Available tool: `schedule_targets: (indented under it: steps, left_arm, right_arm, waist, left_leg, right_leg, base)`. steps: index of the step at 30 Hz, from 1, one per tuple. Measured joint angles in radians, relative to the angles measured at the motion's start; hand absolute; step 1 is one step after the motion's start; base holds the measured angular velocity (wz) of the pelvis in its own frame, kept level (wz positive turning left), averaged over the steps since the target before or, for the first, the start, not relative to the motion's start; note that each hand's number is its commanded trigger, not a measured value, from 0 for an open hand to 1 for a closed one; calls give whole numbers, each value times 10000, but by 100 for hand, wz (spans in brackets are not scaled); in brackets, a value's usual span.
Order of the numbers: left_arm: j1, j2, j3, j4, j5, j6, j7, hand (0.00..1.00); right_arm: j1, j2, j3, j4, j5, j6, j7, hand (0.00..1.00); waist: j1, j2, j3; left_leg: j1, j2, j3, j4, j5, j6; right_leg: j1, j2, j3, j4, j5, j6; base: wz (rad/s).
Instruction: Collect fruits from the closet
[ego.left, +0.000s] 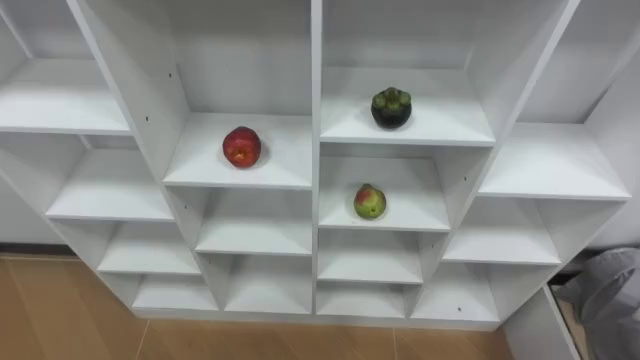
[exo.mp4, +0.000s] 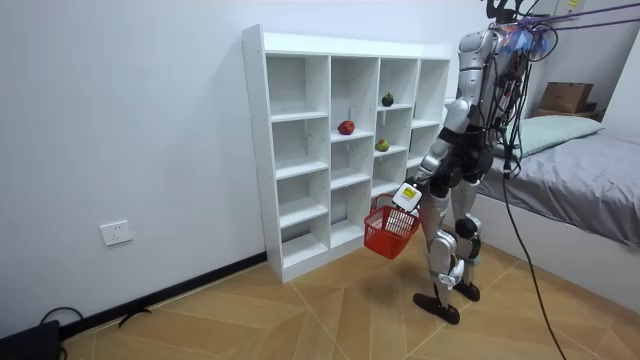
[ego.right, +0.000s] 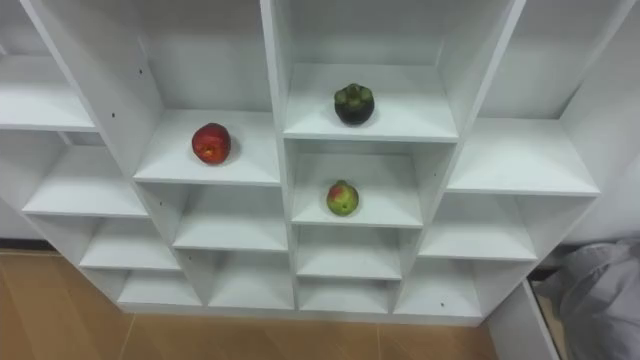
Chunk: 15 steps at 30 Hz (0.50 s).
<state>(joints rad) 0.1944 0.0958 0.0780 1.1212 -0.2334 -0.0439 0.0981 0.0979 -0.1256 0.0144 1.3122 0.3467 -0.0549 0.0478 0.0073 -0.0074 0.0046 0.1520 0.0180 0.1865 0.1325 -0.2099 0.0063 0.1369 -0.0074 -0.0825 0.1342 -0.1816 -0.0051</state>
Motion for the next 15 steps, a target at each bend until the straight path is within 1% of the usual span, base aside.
schedule_targets:
  steps: [9,15]
  left_arm:
    - [1,1,22,-9,1,0,-169,100]
    - [-7,0,18,-13,-382,-17,-156,100]
  right_arm:
    - [6,-1,-11,-22,15,0,180,0]
    - [6,10,6,-20,495,3,79,0]
  waist:
    - [2,-22,-5]
    - [12,-67,-10]
  left_leg:
    - [9,0,4,9,1,0]
    - [-9,8,47,10,1,1]
  right_leg:
    - [-29,-2,1,4,0,0]
    - [-89,-1,1,22,-1,-3]
  base:
    - [0]
    - [-2]
